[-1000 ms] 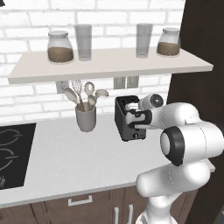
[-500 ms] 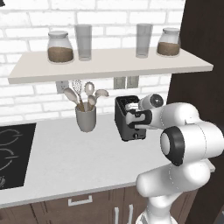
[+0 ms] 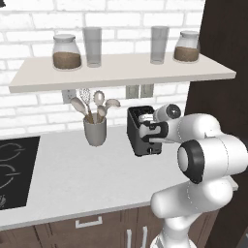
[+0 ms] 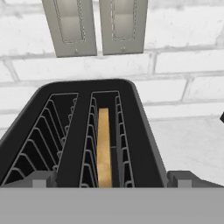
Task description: Start the toaster. Once the lever pops up, take the bread to the plate on the dining counter.
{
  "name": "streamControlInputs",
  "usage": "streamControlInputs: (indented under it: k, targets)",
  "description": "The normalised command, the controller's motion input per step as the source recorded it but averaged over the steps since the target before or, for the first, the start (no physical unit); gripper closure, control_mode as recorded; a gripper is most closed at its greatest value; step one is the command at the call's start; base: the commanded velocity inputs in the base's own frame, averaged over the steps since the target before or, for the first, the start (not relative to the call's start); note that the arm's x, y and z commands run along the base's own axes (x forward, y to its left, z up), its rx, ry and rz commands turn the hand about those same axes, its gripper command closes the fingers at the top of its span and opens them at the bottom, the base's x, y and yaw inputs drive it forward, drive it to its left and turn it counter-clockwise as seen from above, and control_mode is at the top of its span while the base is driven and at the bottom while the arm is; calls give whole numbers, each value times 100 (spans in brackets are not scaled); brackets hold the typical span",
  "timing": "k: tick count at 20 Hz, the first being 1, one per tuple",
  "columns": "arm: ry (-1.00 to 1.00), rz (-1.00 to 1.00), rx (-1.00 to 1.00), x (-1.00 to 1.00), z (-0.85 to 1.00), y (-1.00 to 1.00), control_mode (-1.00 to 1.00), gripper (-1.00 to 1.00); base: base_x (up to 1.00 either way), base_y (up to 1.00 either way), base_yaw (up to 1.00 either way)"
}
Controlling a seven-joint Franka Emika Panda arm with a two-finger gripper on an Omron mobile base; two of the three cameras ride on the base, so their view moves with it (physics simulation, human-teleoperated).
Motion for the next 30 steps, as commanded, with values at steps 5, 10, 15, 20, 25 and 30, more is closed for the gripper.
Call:
streamControlInputs:
  k: [5,10,15,20,25,30]
  targets:
    - [0,0,0,0,0,0,-100,-100,0,0,0]
    - [0,0,0,0,0,0,-100,-100,0,0,0]
    - [0,0,0,0,0,0,-100,-100,0,0,0]
    - [0,0,0,0,0,0,-100,-100,0,0,0]
    - [0,0,0,0,0,0,-100,-100,0,0,0]
    - [0,0,0,0,0,0,-100,-100,0,0,0]
